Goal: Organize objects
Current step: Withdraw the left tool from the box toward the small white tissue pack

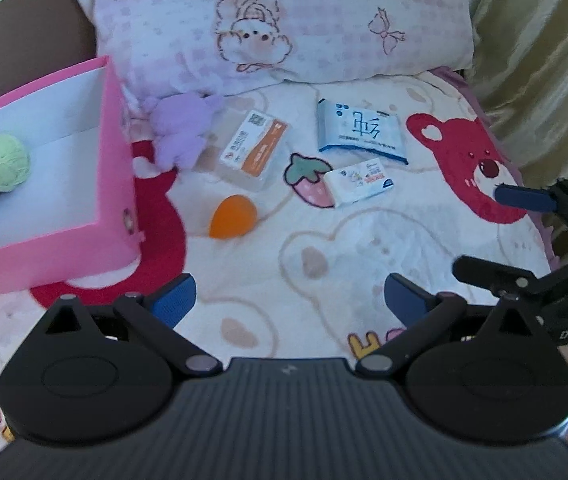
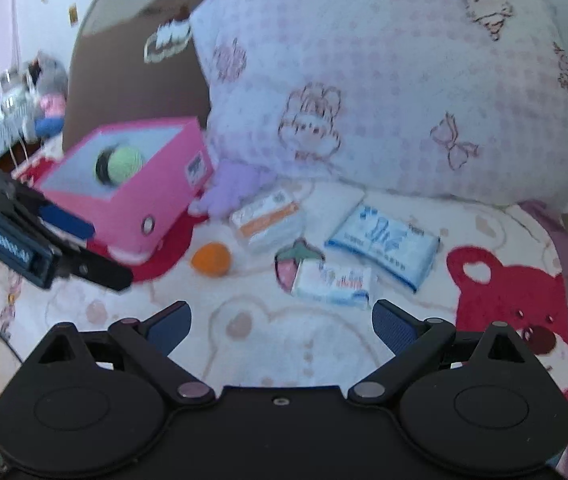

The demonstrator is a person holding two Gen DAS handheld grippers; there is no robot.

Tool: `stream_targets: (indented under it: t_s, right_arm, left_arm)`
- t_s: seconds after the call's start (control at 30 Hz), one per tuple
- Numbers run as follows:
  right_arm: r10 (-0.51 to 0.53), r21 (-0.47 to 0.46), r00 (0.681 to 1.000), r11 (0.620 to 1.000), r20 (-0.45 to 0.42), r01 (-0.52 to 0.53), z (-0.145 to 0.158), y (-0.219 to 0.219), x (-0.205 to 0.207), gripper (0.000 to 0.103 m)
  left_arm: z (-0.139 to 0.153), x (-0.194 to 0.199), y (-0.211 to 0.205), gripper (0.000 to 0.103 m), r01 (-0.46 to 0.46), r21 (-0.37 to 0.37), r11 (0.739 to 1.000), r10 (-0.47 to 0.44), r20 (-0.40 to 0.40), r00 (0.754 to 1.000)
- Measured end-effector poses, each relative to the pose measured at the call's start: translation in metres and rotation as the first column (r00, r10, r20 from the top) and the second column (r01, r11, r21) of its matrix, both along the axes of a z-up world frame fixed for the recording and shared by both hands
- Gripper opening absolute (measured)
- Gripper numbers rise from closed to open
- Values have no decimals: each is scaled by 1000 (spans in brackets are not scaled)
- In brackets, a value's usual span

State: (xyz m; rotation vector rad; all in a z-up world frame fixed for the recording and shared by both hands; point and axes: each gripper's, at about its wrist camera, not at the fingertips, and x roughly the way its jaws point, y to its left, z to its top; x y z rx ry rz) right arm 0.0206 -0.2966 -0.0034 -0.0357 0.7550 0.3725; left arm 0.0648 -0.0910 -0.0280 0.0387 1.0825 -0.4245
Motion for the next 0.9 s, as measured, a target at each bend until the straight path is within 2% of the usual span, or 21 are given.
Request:
stream_targets:
  t_s: [0.13, 0.2, 0.27, 0.33, 0.37, 0.5, 0.67, 0.73, 0.9]
  right_arm:
    - [-45, 50, 997, 998, 60, 43, -13, -9, 10, 99]
    - [-61, 110, 994, 993, 95, 51, -21, -14, 13, 99]
    - [-20, 122, 995, 992, 93, 9, -30, -14, 19, 99]
    - [56, 106, 998, 993, 8, -57, -44, -10, 30, 98]
    - [54, 105, 999, 993, -2, -54, -51, -10, 31, 98]
    - [21, 37, 1000, 999, 17, -22, -71, -3, 31, 98]
    - [-32, -68, 997, 997, 65, 36, -80, 8, 45, 98]
    - [-55, -106, 994, 992, 94, 65, -86, 11, 50, 98]
    - [-59, -89, 998, 994, 21, 60, -105, 9, 66, 98]
  left_arm:
    - [-10, 8, -6, 102, -9, -24, 1000, 10, 29, 1000]
    - [-13, 12, -8, 102, -16, -35, 999, 17, 51, 999]
    - [-15, 15, -9, 102, -27, -48, 998, 31, 73, 997]
    - [-19, 17, -12, 102, -45, -54, 998, 50, 100, 994]
    - [-22, 19, -15, 102, -47, -55, 997, 52, 98, 994]
    - [-37, 24, -24, 102, -56, -88, 995, 63, 75, 995]
    - [-57, 29, -43, 102, -33, -123, 992, 40, 51, 998]
    - [-65, 36, -51, 100, -46, -143, 989, 50, 19, 999]
    - [-84, 54, -57, 95, -72, -213, 974, 64, -45, 997]
